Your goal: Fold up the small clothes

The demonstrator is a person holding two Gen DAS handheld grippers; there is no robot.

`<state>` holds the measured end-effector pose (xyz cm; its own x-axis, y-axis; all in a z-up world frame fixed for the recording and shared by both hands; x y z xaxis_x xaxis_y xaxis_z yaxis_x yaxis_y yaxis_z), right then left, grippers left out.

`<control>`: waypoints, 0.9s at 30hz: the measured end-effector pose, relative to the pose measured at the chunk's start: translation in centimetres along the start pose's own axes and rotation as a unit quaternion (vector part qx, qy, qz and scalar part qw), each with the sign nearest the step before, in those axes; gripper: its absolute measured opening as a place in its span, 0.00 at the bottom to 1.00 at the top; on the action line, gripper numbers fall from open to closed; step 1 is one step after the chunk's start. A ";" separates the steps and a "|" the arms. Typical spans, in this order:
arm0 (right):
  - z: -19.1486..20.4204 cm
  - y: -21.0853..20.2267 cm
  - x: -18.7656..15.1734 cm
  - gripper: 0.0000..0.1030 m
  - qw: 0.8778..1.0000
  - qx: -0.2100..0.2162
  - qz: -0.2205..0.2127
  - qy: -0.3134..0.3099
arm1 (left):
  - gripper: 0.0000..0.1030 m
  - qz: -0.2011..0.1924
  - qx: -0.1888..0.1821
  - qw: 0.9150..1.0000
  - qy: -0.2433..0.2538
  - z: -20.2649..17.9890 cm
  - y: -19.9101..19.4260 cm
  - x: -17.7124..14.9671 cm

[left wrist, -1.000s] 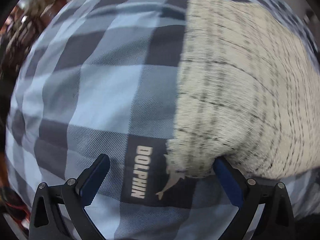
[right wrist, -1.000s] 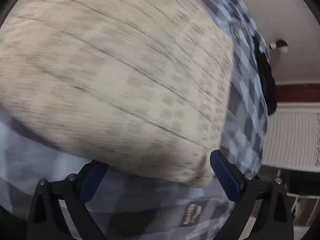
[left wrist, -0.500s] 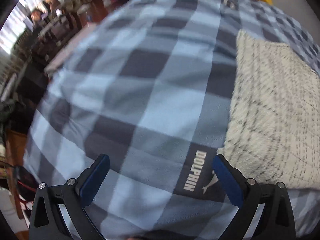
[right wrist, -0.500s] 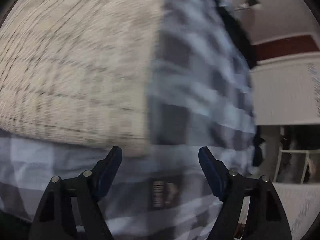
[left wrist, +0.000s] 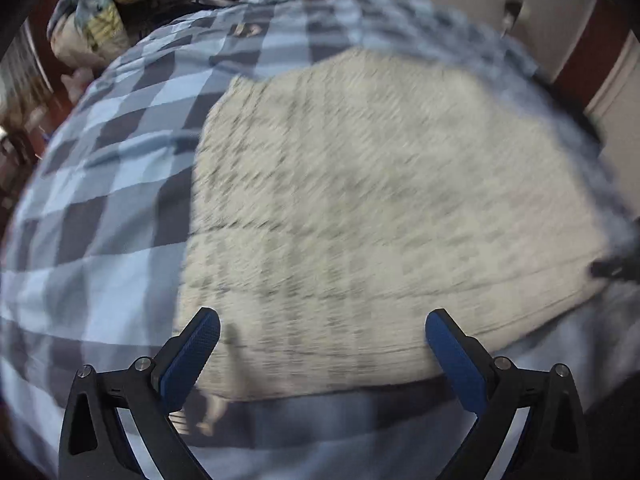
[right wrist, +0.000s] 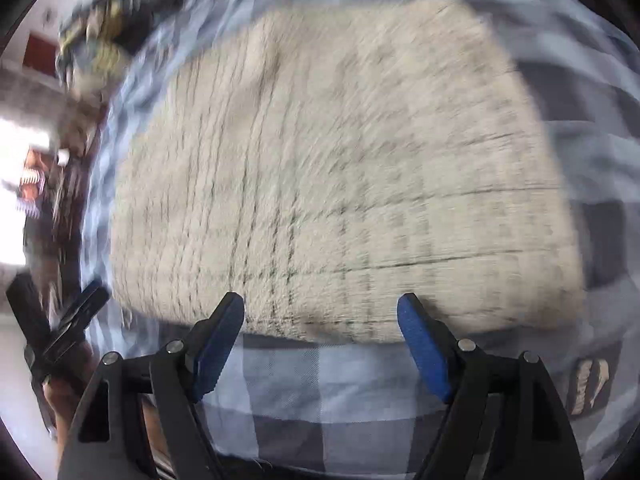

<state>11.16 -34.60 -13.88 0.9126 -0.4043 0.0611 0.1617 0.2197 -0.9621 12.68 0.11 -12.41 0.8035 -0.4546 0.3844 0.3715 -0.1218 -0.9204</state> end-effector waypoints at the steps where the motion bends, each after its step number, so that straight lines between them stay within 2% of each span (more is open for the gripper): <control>1: 0.2 0.6 0.2 0.74 0.998 -0.051 -0.010 -0.024 | 1.00 0.020 0.026 0.999 0.005 0.5 0.6 -0.4; 2: 0.0 1.1 0.3 0.74 0.994 -0.097 -0.022 -0.040 | 1.00 0.036 0.041 0.998 -0.001 1.4 1.1 -0.8; 3: -0.4 1.4 0.4 0.74 0.990 -0.131 -0.034 -0.048 | 1.00 0.045 0.038 0.998 -0.020 2.5 1.2 -1.3; 4: -1.3 1.7 0.6 0.74 0.985 -0.160 -0.044 -0.043 | 1.00 0.052 0.038 0.997 -0.038 3.3 1.3 -1.4; 5: -2.4 1.7 0.8 0.74 0.984 -0.169 -0.048 -0.019 | 1.00 0.059 0.048 0.995 -0.060 4.0 1.0 -1.7; 7: -4.0 0.9 1.2 0.74 0.985 -0.157 -0.060 0.033 | 1.00 0.067 0.107 0.989 -0.075 5.1 -0.2 -2.1; 8: -4.9 0.0 1.4 0.74 0.980 -0.170 -0.081 0.065 | 1.00 0.069 0.145 0.985 -0.069 5.4 -1.0 -2.2; 10: -5.9 -1.6 1.3 0.74 0.965 -0.211 -0.122 0.098 | 1.00 0.057 0.190 0.979 -0.056 5.5 -2.8 -2.3; 11: -5.9 -2.6 1.0 0.74 0.962 -0.208 -0.140 0.106 | 1.00 0.045 0.191 0.979 -0.052 5.3 -3.9 -2.4; 14: -4.5 -5.2 -0.9 0.74 0.975 -0.109 -0.165 0.101 | 1.00 -0.005 0.147 0.987 -0.058 4.4 -7.6 -2.8; 16: -3.2 -6.6 -2.3 0.74 0.977 -0.084 -0.182 0.076 | 1.00 -0.033 0.128 0.990 -0.056 3.3 -9.7 -3.0; 19: -2.9 -8.1 -4.1 0.74 0.976 -0.092 -0.195 0.030 | 1.00 -0.050 0.130 0.990 -0.029 1.1 -11.0 -2.7; 22: -3.3 -8.6 -4.9 0.74 0.975 -0.100 -0.200 -0.011 | 1.00 -0.064 0.101 0.993 -0.008 -0.2 -11.3 -3.0; 27: -1.9 -9.8 -8.0 0.74 0.962 -0.124 -0.228 -0.080 | 1.00 -0.102 0.066 0.993 -0.011 -2.5 -14.0 -3.8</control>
<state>1.59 -35.22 -5.46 0.8175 -0.2612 0.5133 0.4826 -0.1757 -0.8580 3.28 1.35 -1.19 0.7144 -0.4132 0.5647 0.5842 -0.0920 -0.8064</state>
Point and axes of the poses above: each gripper's, at about its wrist camera, not at the fingertips, and y roughly the way its jaws point, z to its left, x to its top, the point moved 2 cm from there along y, roughly the way its jaws point, and after that the axes turned 14 degrees about y, right-handed, at the moved point
